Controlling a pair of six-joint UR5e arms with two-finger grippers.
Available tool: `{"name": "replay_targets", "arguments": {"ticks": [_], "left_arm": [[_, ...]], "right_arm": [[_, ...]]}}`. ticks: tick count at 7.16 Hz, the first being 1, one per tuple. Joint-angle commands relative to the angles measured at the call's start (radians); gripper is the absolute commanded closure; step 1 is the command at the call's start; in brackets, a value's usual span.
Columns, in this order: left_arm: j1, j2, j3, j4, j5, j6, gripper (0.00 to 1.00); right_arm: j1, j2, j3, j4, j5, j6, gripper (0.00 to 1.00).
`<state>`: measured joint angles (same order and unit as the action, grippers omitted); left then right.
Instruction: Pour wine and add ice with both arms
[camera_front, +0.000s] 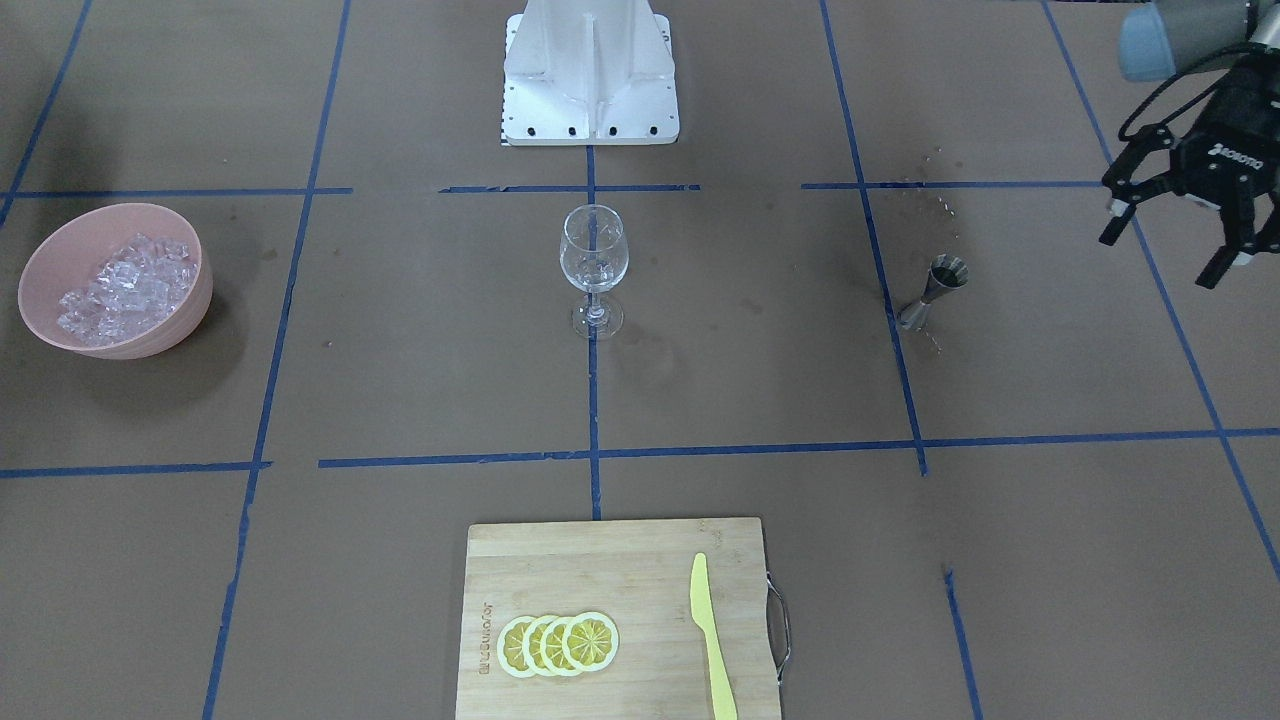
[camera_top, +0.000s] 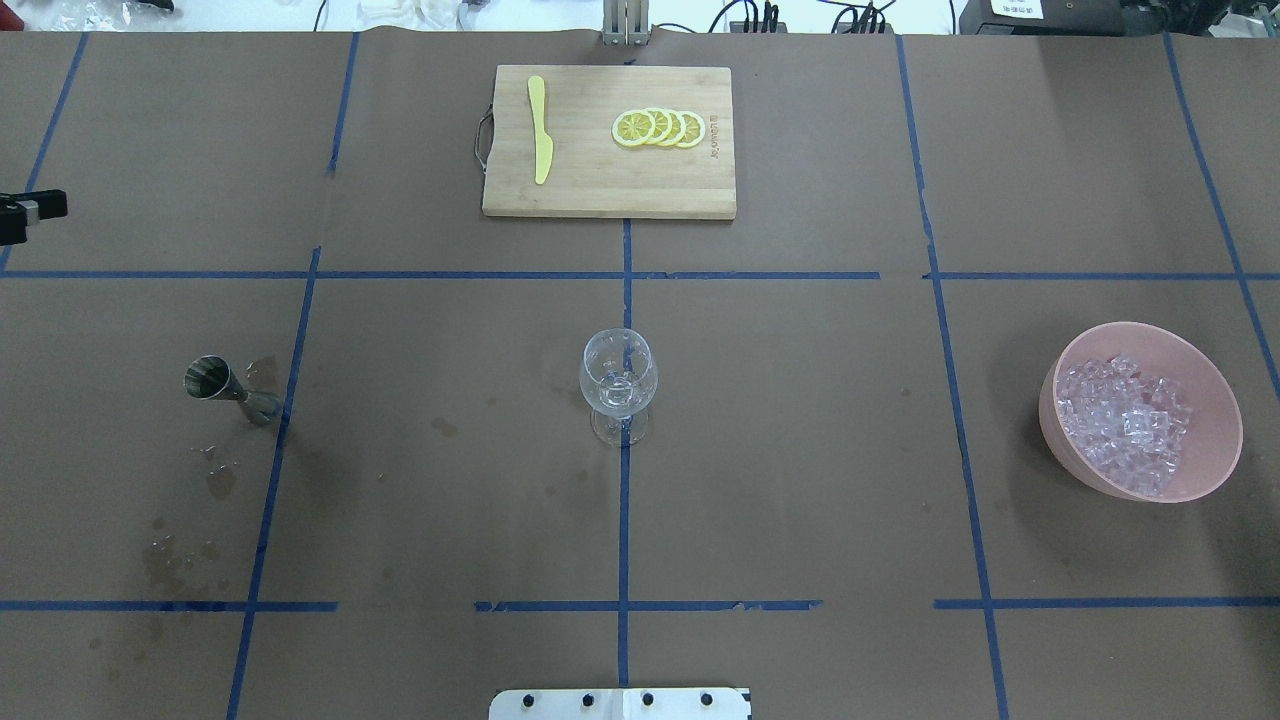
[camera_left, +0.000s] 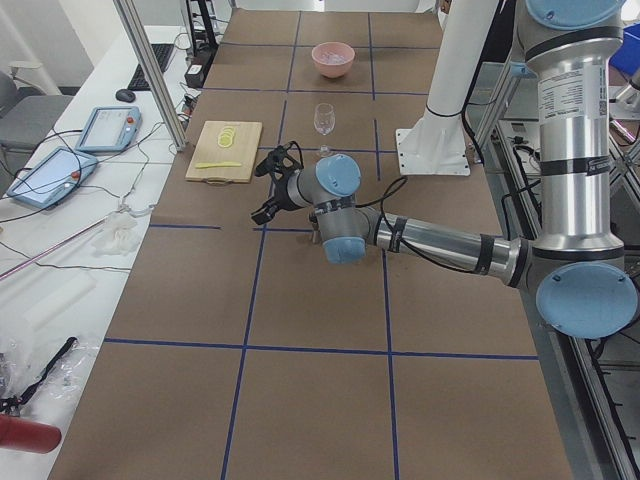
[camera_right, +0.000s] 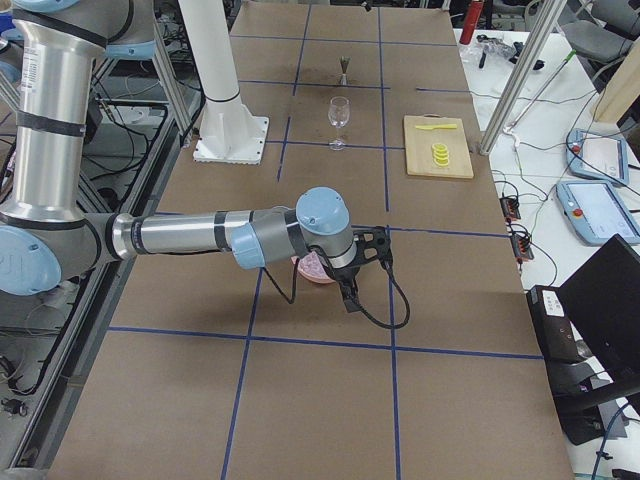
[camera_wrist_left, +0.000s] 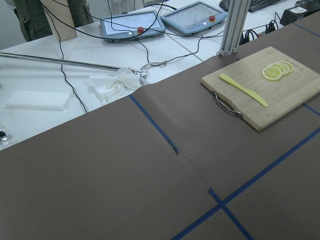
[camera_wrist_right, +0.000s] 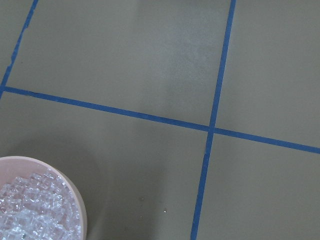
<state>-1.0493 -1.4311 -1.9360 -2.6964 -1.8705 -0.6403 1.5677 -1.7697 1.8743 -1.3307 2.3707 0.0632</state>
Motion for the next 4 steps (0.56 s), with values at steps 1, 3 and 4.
{"name": "replay_targets", "arguments": {"ticks": [1,3,4], "left_arm": [[0.243,0.044,-0.052,-0.003,0.343,-0.080,0.00],[0.377,0.119,-0.049,-0.109,0.572,-0.123,0.00],[0.484,0.118,-0.041,-0.108,0.712,-0.195,0.00]], "right_arm": [[0.000,-0.002,0.002,0.002,-0.001,0.009,0.00],[0.000,-0.002,0.003,0.004,-0.001,0.015,0.00],[0.000,-0.002,0.015,0.004,-0.001,0.036,0.00]]}}
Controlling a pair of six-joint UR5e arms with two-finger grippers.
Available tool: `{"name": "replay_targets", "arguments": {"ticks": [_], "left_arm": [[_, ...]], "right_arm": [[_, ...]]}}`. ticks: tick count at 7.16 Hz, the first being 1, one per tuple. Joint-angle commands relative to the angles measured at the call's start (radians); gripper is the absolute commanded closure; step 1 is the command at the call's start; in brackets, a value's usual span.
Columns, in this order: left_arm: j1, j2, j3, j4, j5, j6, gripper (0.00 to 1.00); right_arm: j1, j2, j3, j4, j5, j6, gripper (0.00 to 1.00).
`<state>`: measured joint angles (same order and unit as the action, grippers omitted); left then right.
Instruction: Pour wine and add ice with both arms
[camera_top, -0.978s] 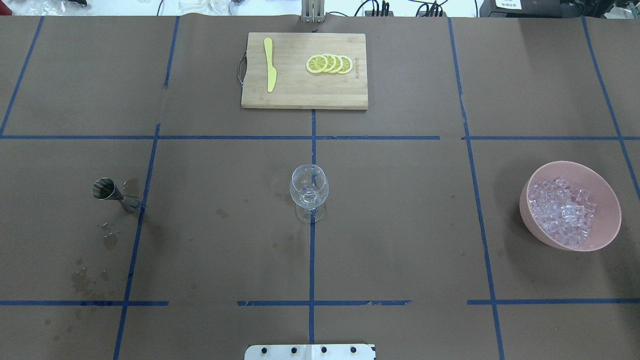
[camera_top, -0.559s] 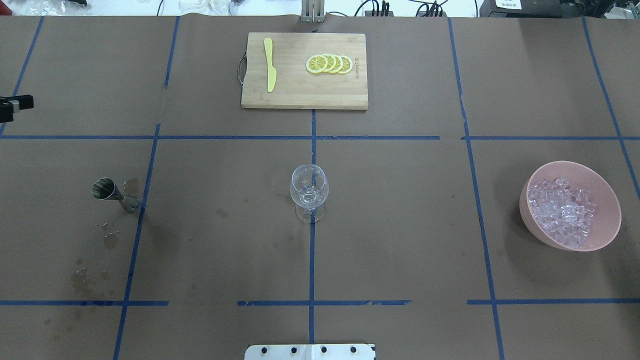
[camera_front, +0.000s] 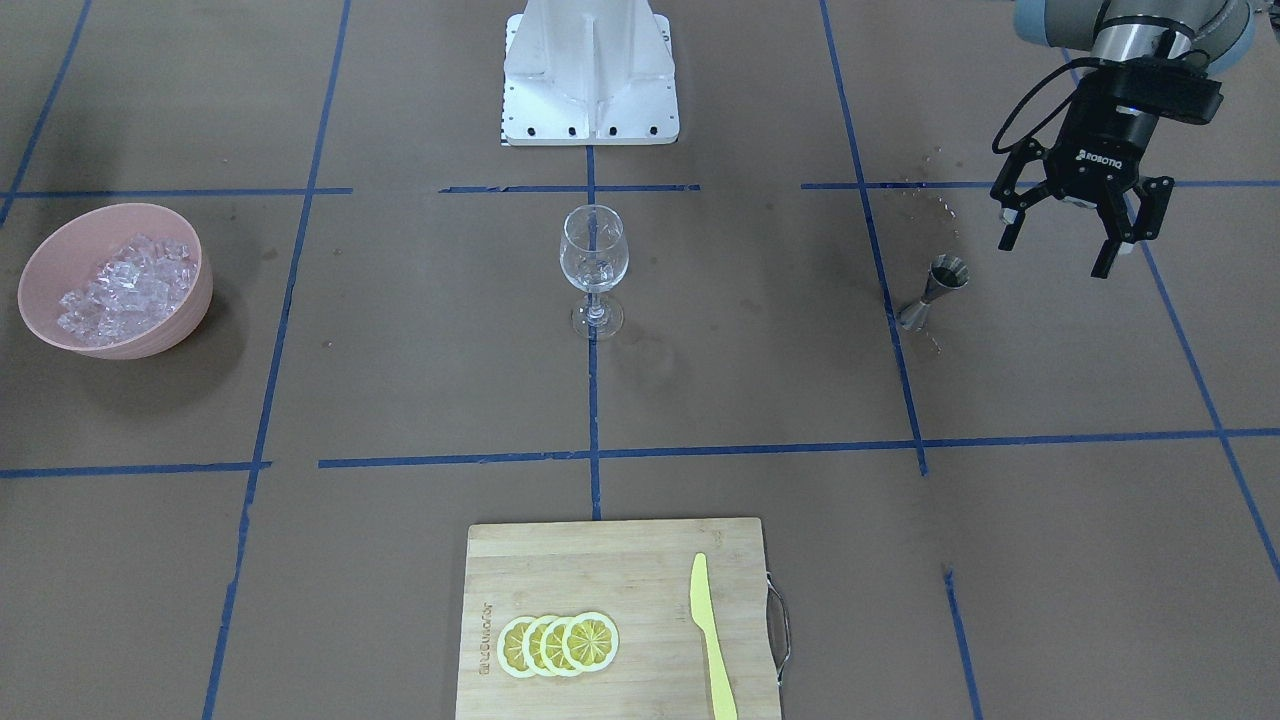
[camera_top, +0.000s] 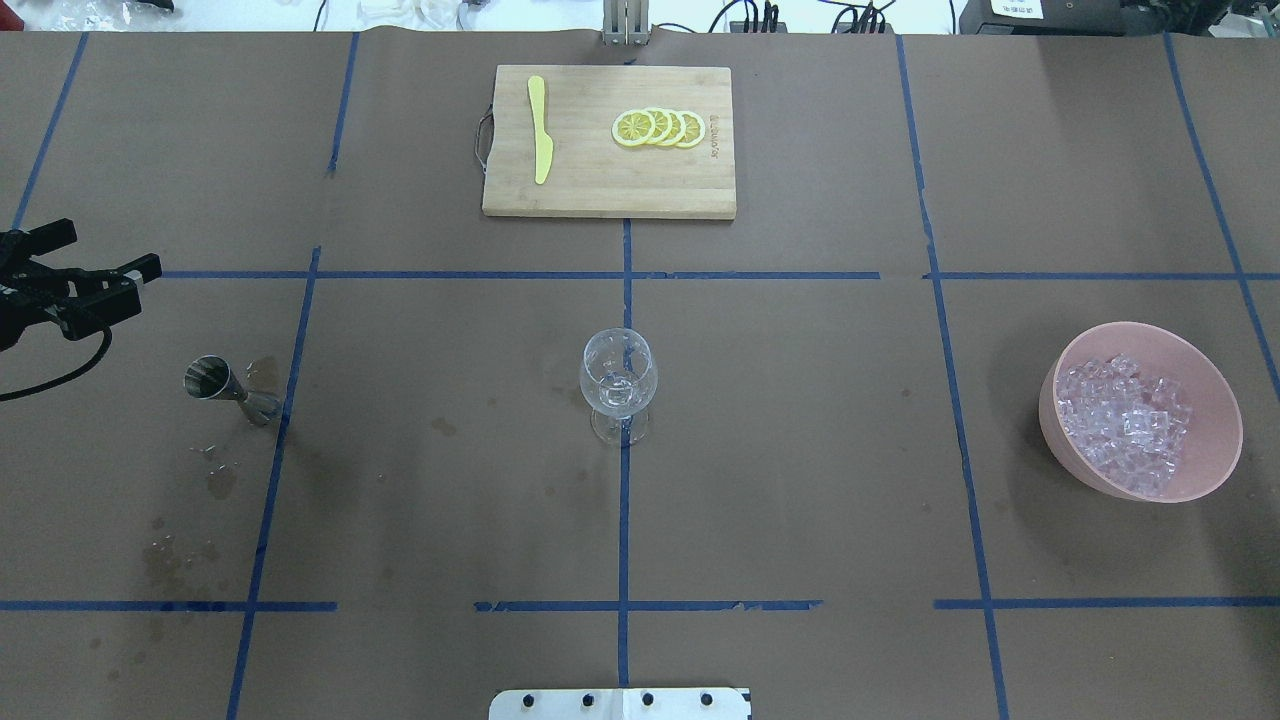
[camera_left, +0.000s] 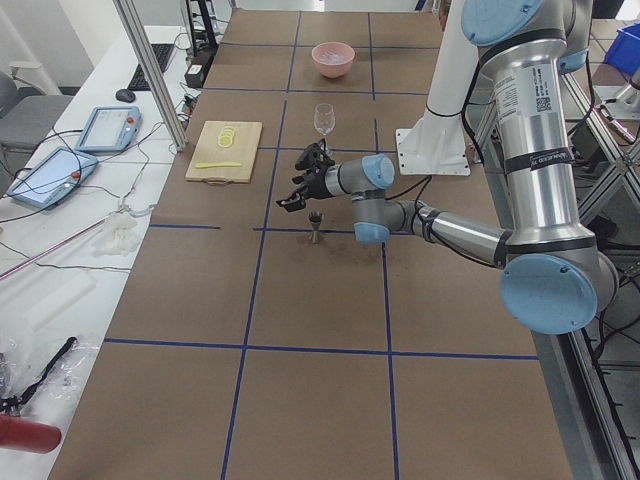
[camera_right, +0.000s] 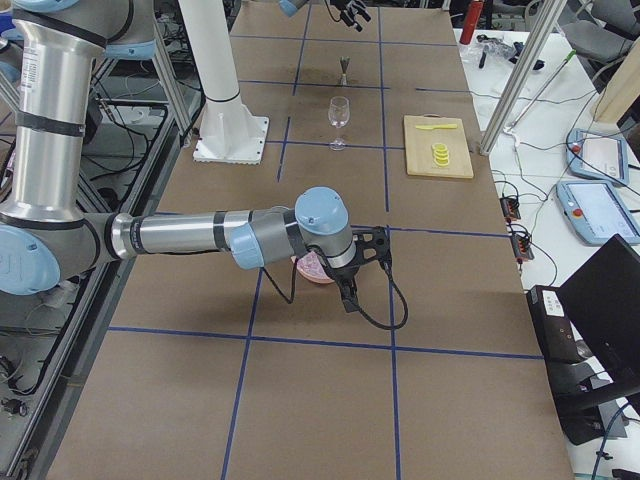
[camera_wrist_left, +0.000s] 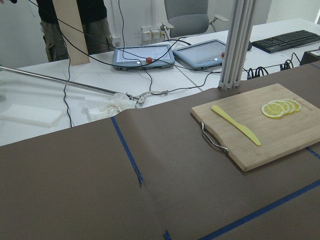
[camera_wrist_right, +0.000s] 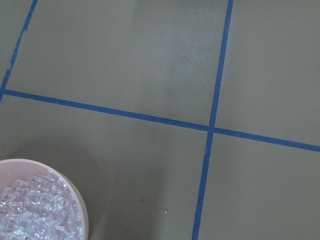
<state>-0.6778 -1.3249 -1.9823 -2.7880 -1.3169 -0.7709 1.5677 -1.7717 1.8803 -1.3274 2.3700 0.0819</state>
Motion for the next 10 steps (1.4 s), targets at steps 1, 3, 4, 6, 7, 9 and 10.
{"name": "replay_targets", "arguments": {"ticks": [1,3,4,6,7,9,10], "left_arm": [[0.211,0.012,0.037,-0.019,0.282,-0.114,0.00],[0.317,-0.002,0.103,-0.019,0.451,-0.212,0.00],[0.339,-0.019,0.130,-0.021,0.488,-0.215,0.00],[0.388,-0.043,0.175,-0.022,0.540,-0.252,0.00],[0.411,-0.069,0.215,-0.024,0.570,-0.261,0.00],[0.451,-0.092,0.281,-0.024,0.616,-0.303,0.00],[0.463,-0.103,0.298,-0.024,0.631,-0.303,0.00]], "right_arm": [[0.000,0.000,0.010,0.008,0.000,0.031,0.00],[0.000,0.000,0.010,0.013,0.000,0.032,0.00],[0.000,0.000,0.010,0.013,-0.002,0.032,0.00],[0.000,0.000,0.010,0.013,-0.002,0.032,0.00],[0.000,0.000,0.010,0.013,-0.002,0.030,0.00],[0.000,0.000,0.010,0.013,-0.002,0.032,0.00],[0.000,0.000,0.010,0.013,-0.002,0.030,0.00]]}}
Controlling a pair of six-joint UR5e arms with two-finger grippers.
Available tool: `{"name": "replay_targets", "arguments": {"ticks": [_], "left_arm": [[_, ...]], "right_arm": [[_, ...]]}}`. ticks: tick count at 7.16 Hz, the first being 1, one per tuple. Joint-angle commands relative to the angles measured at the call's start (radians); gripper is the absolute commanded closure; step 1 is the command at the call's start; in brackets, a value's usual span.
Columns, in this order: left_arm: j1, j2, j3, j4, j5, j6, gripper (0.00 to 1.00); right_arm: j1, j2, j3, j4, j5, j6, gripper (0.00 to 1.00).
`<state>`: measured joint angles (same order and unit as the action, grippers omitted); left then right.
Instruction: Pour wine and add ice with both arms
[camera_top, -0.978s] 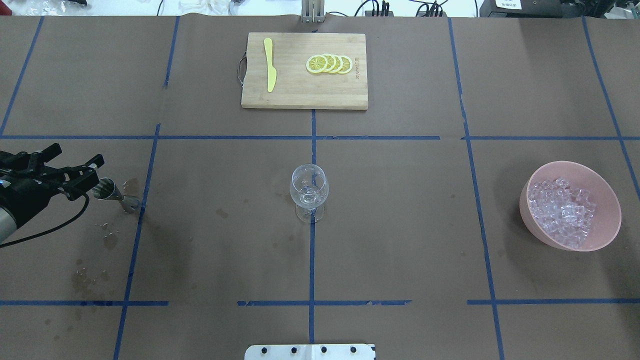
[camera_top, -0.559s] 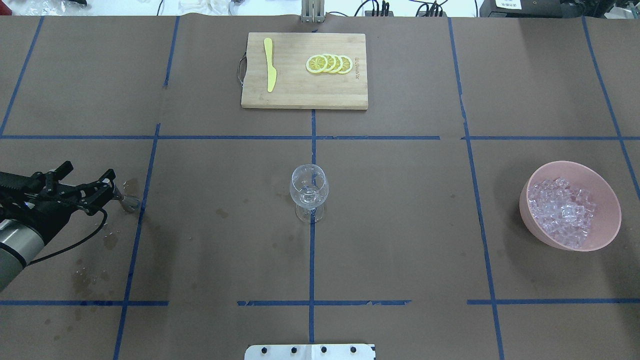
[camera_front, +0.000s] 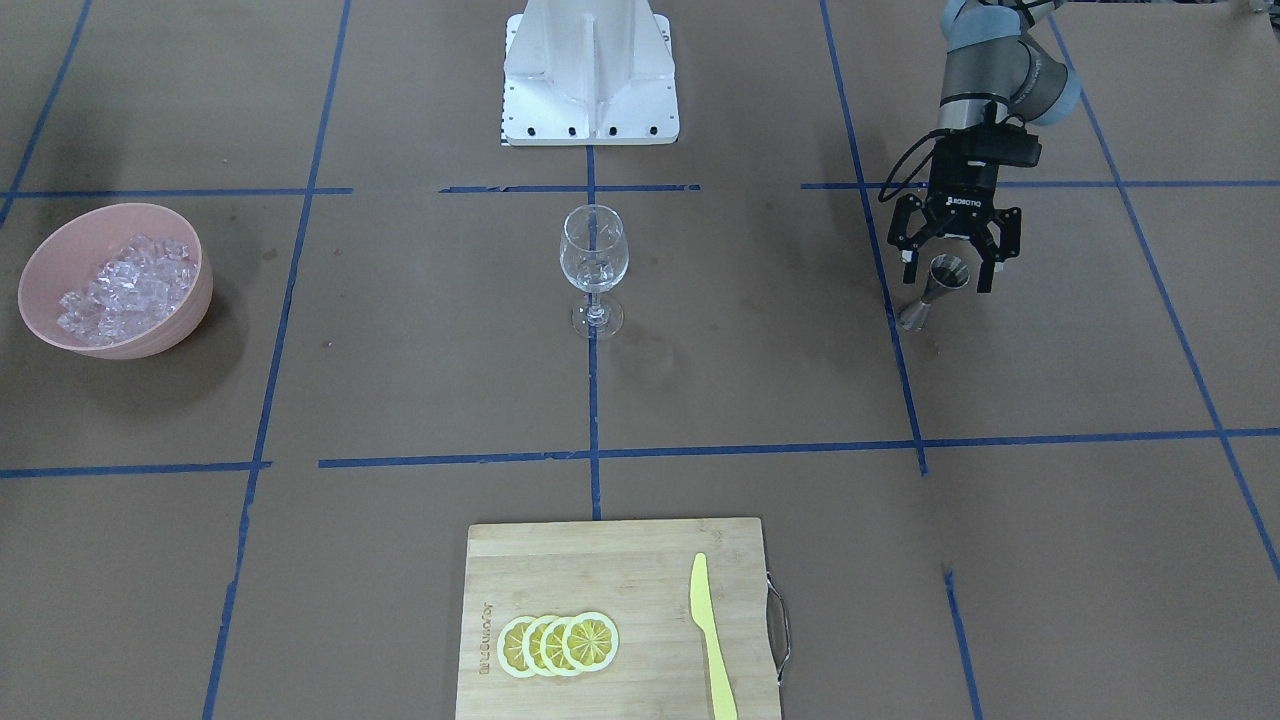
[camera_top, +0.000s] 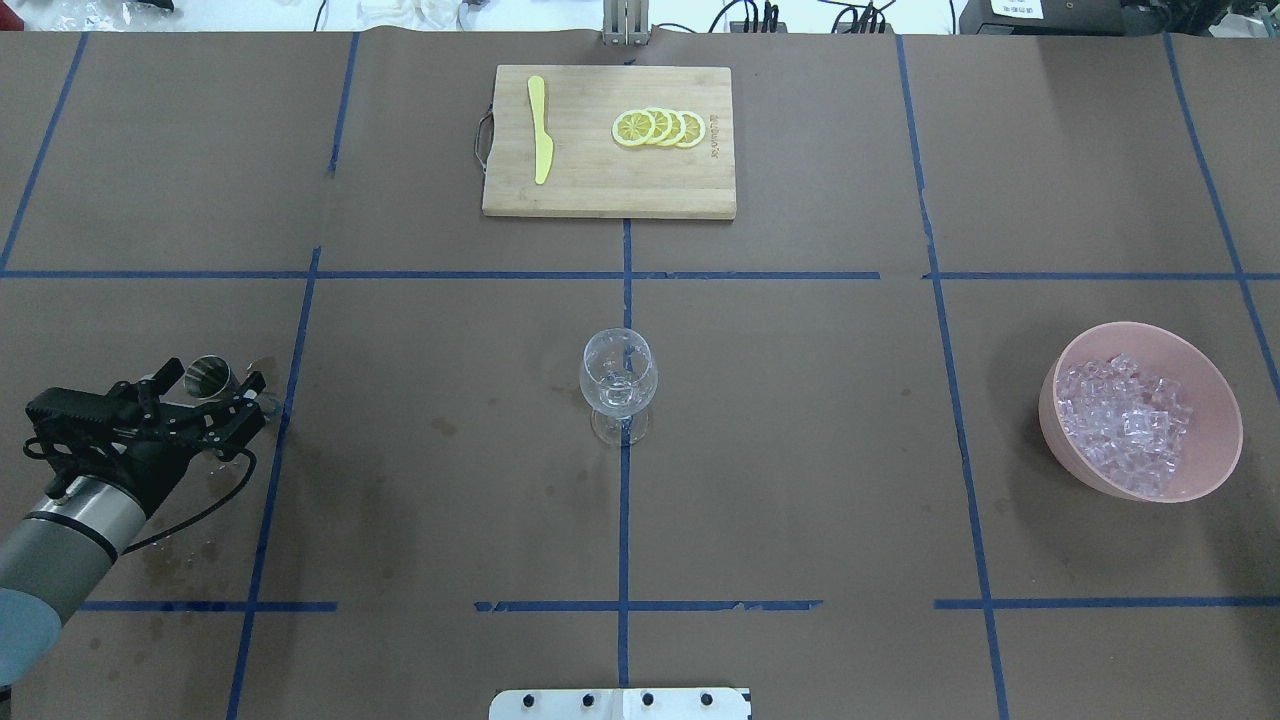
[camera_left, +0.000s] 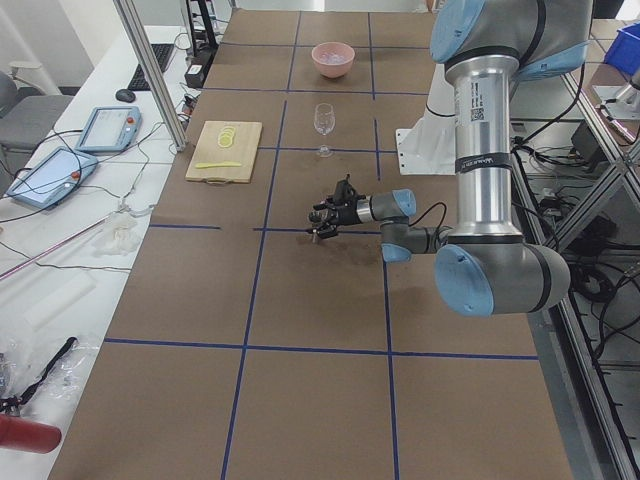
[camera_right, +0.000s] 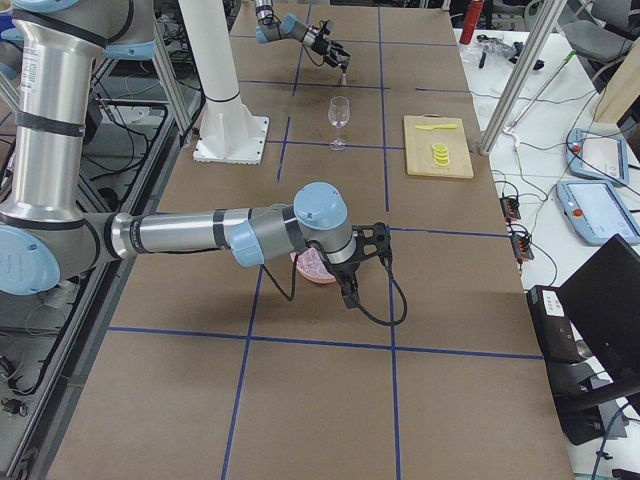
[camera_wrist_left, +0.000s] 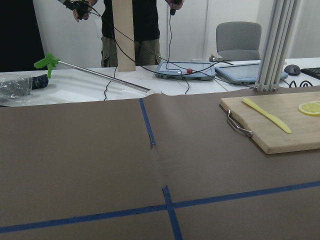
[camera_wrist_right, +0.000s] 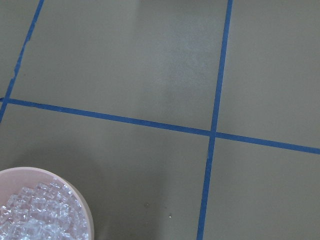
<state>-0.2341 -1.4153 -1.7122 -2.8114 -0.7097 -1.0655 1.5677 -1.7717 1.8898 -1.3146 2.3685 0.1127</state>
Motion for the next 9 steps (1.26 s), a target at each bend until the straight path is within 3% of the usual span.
{"name": "replay_targets", "arguments": {"ticks": [1,2,3,5,9], "left_arm": [[0.025,-0.022,0.049,0.000,0.026,-0.019,0.00],[0.033,-0.034,0.081,0.000,0.027,-0.039,0.02],[0.039,-0.043,0.097,0.000,0.027,-0.040,0.13],[0.039,-0.044,0.094,-0.002,0.027,-0.044,0.66],[0.039,-0.044,0.091,-0.014,0.055,-0.044,0.66]], "right_arm": [[0.000,0.000,0.000,0.000,0.000,0.001,0.00],[0.000,0.000,0.000,0.000,0.000,0.001,0.00],[0.000,0.000,-0.001,0.000,0.000,-0.001,0.00],[0.000,0.000,-0.001,0.000,0.000,0.001,0.00],[0.000,0.000,-0.001,0.000,0.000,0.002,0.00]]}}
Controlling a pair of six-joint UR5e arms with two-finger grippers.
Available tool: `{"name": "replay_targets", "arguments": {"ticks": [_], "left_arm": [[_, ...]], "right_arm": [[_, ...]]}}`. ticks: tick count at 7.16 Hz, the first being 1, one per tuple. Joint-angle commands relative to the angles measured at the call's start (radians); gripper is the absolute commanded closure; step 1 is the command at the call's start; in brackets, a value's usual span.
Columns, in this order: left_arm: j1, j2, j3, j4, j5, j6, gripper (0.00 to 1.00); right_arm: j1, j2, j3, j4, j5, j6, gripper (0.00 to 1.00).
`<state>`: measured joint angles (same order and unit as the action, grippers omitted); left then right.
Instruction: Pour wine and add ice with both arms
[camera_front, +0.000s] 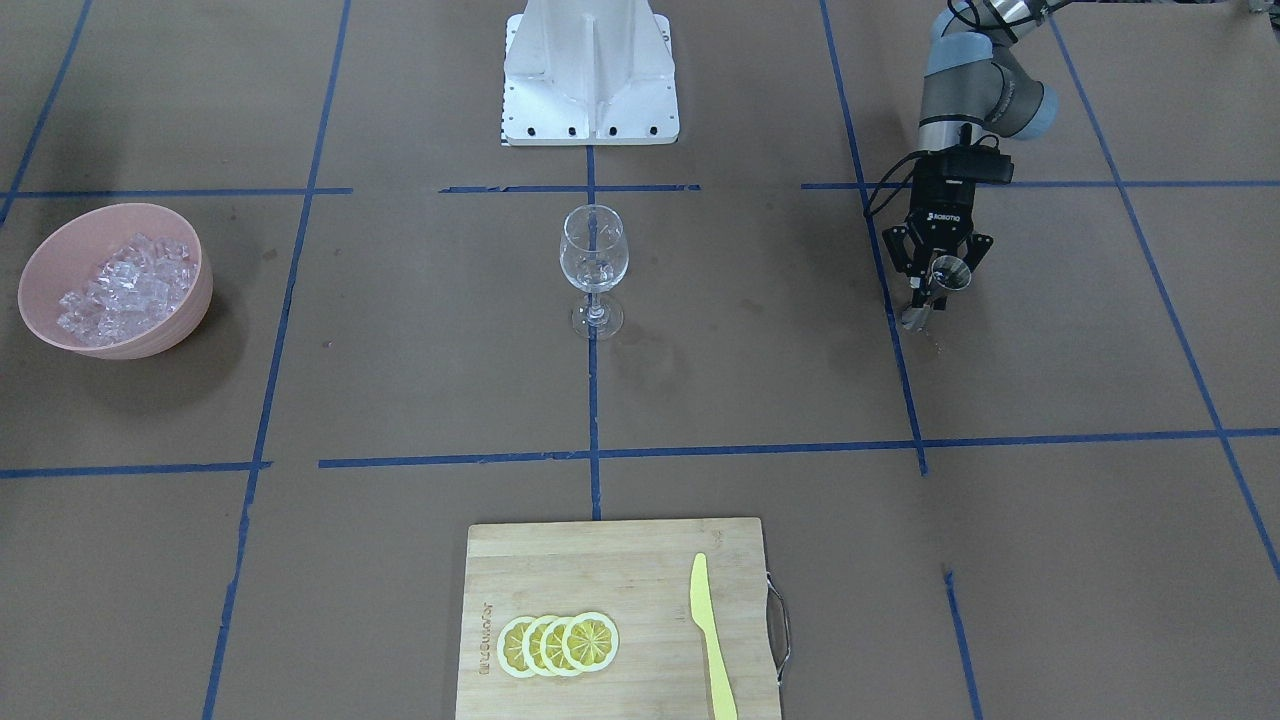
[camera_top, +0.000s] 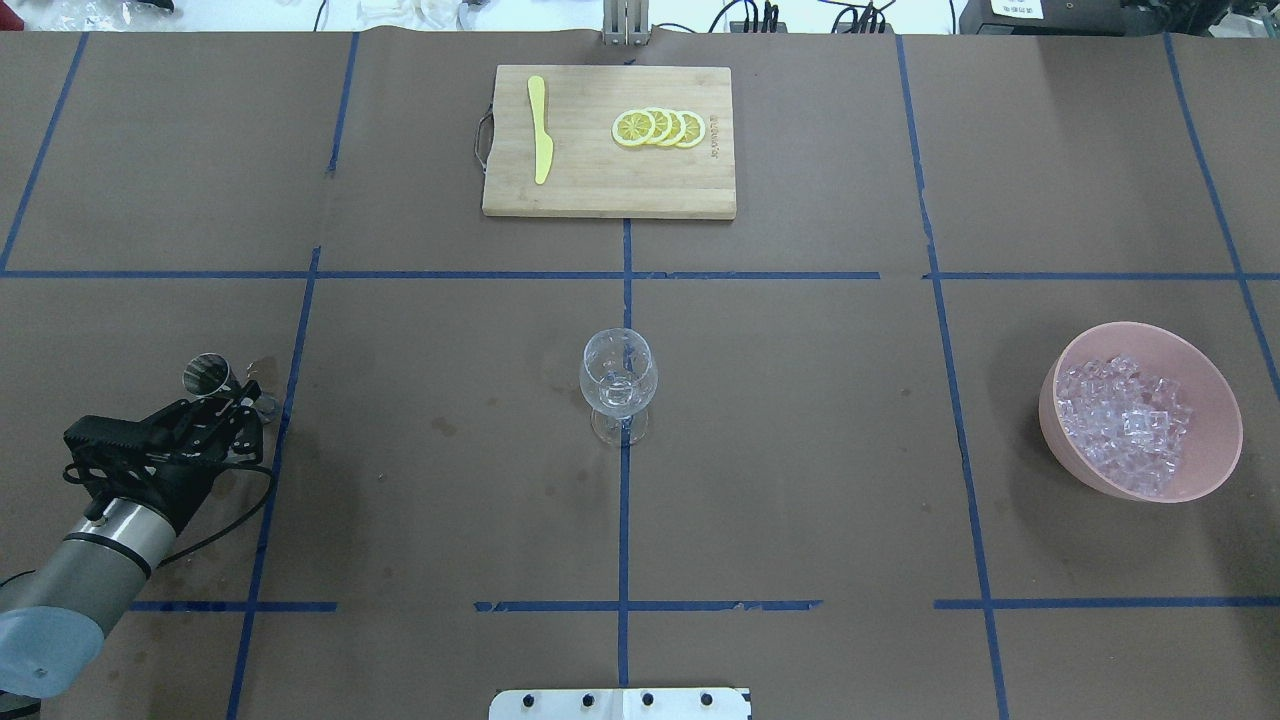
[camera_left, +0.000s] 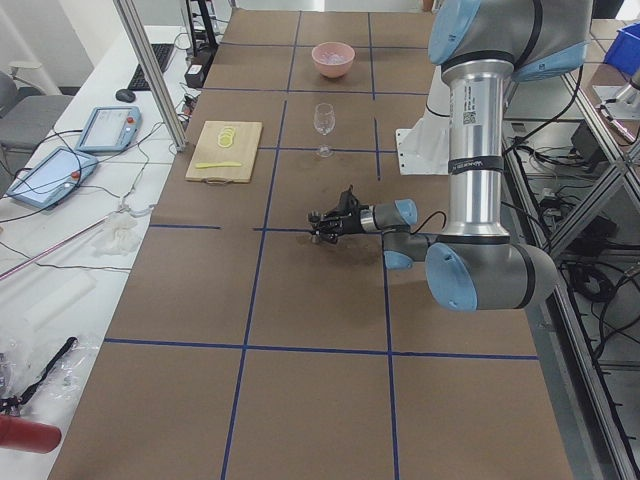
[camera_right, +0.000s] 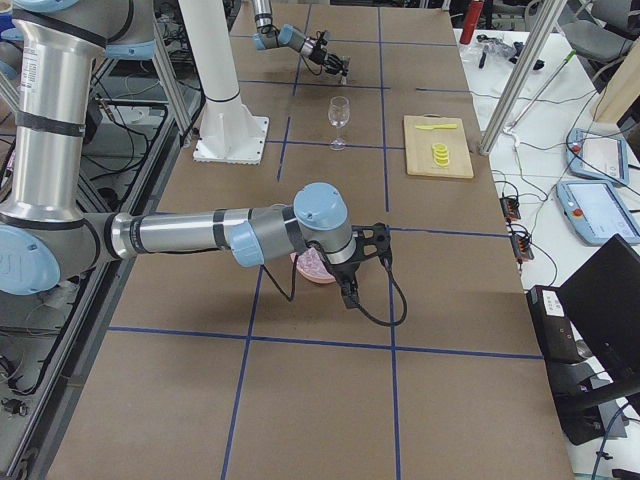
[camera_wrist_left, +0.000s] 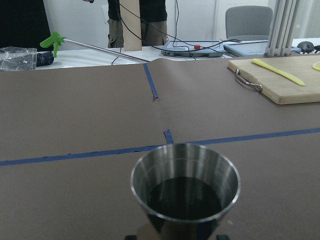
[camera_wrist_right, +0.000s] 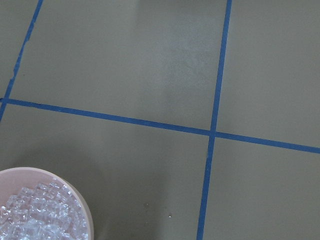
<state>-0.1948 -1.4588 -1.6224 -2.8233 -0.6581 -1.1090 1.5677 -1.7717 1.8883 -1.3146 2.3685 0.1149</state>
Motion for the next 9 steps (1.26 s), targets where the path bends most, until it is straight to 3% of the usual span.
{"name": "replay_targets", "arguments": {"ticks": [1,2,3,7,9], "left_arm": [[0.000,0.000,0.001,-0.002,0.003,0.000,0.66],[0.000,0.000,0.003,-0.002,0.003,-0.002,0.76],[0.000,0.000,-0.001,-0.011,0.003,-0.002,1.00],[-0.003,0.009,-0.005,-0.181,0.002,0.123,1.00],[-0.003,-0.026,-0.026,-0.351,-0.004,0.510,1.00]], "right_arm": [[0.000,0.000,0.000,0.000,0.000,0.000,0.00],[0.000,0.000,0.000,0.000,0.000,0.000,0.00],[0.000,0.000,0.000,0.000,0.000,0.003,0.00],[0.000,0.003,-0.002,0.000,0.000,0.003,0.00],[0.000,0.003,-0.002,0.000,0.000,0.003,0.00]]}}
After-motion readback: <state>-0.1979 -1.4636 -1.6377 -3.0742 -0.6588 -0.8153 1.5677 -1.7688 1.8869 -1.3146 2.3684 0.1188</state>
